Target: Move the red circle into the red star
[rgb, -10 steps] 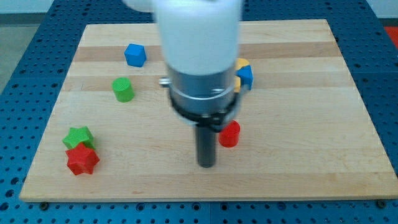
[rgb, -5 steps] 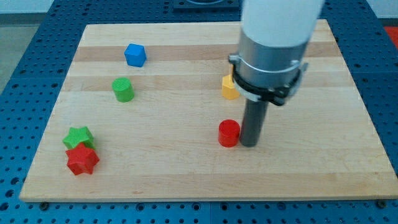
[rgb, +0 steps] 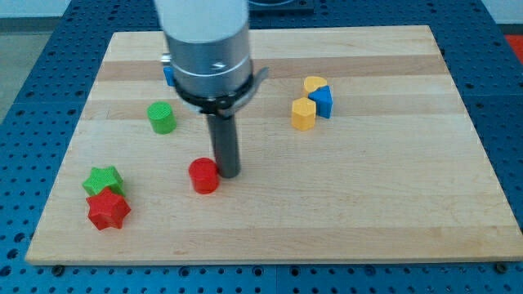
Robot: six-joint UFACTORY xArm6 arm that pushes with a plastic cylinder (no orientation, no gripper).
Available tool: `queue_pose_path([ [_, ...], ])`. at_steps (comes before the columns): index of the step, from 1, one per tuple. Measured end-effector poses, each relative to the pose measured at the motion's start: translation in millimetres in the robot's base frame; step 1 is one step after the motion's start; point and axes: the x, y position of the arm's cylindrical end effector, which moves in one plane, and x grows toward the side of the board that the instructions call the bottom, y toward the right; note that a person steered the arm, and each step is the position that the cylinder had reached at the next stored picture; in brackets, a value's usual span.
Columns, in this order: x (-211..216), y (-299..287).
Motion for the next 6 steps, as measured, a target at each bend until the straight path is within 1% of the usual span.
queue_pose_path([
  [1,3,-32],
  [2,9,-50],
  [5,29,-81],
  [6,17,-80],
])
